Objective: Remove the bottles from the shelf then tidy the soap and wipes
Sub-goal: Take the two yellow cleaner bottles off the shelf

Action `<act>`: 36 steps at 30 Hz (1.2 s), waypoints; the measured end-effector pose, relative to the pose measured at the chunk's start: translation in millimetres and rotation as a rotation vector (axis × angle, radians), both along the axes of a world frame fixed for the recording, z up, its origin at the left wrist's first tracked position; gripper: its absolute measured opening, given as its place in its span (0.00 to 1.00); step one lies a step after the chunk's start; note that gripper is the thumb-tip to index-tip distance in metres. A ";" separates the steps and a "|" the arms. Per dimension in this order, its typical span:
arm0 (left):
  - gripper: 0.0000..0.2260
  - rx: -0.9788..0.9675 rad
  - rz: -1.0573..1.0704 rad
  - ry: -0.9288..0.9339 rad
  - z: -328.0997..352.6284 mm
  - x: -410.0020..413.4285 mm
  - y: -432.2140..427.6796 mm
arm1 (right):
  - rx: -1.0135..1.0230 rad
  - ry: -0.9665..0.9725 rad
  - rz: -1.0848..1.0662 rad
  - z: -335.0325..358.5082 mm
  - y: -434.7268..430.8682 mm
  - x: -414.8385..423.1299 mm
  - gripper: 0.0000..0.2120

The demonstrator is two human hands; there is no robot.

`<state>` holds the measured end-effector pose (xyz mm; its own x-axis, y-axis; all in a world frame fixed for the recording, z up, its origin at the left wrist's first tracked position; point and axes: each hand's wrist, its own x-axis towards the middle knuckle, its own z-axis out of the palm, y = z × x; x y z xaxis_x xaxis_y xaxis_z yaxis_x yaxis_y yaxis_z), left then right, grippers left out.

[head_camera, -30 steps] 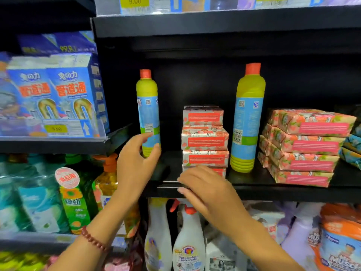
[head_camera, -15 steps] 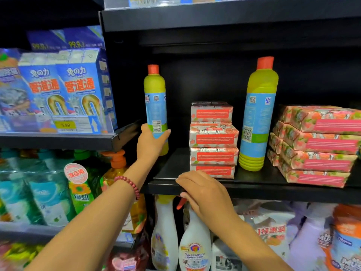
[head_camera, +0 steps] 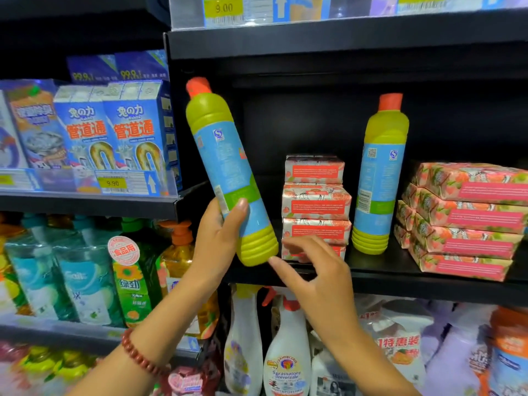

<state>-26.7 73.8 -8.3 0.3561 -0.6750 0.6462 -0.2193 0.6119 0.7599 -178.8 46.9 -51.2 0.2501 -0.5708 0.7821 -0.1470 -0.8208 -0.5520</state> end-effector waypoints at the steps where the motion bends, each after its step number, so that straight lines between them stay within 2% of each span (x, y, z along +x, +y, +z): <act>1: 0.20 -0.007 -0.052 0.004 -4.1 -1.3 4.7 | 0.077 -0.004 0.037 5.4 5.0 -0.5 0.18; 5: 0.29 -0.062 -0.137 -0.057 -16.2 -10.2 16.8 | 0.364 0.078 0.428 19.1 17.2 -1.7 0.18; 8: 0.36 -0.053 -0.140 -0.130 -19.9 -14.7 24.9 | 0.469 0.024 0.569 18.3 21.5 -5.2 0.22; 13: 0.34 -0.084 -0.102 -0.197 -12.8 -24.8 34.3 | 0.480 -0.111 0.530 21.4 35.4 -11.6 0.18; 15: 0.30 -0.099 -0.076 -0.138 -8.6 -31.6 35.6 | 0.457 -0.147 0.361 14.2 33.7 -10.1 0.23; 18: 0.22 -0.127 -0.030 -0.054 -4.7 -41.9 36.2 | 0.280 -0.074 -0.049 2.6 31.0 -5.1 0.25; 20: 0.19 -0.146 -0.052 -0.025 -1.6 -45.5 37.6 | 0.208 -0.048 -0.123 -0.6 30.2 -6.1 0.26; 22: 0.18 -0.148 -0.100 -0.027 1.8 -44.5 38.7 | 0.244 -0.012 -0.040 -1.0 28.7 -11.8 0.31; 24: 0.17 -0.141 -0.133 -0.035 4.5 -42.0 39.3 | 0.383 0.000 0.183 2.9 24.9 -21.0 0.37; 26: 0.22 -0.133 -0.162 -0.018 5.2 -42.9 39.6 | 0.529 -0.026 0.503 8.2 22.3 -30.6 0.32; 28: 0.26 -0.105 -0.195 0.017 4.6 -45.7 39.0 | 0.596 -0.023 0.649 10.0 22.6 -34.6 0.31; 32: 0.26 -0.022 -0.245 0.042 2.4 -51.0 34.9 | 0.628 -0.071 0.623 7.2 21.1 -32.7 0.35; 36: 0.15 0.052 -0.185 0.104 5.0 -56.8 27.4 | 0.564 -0.091 0.396 7.4 25.9 -30.3 0.27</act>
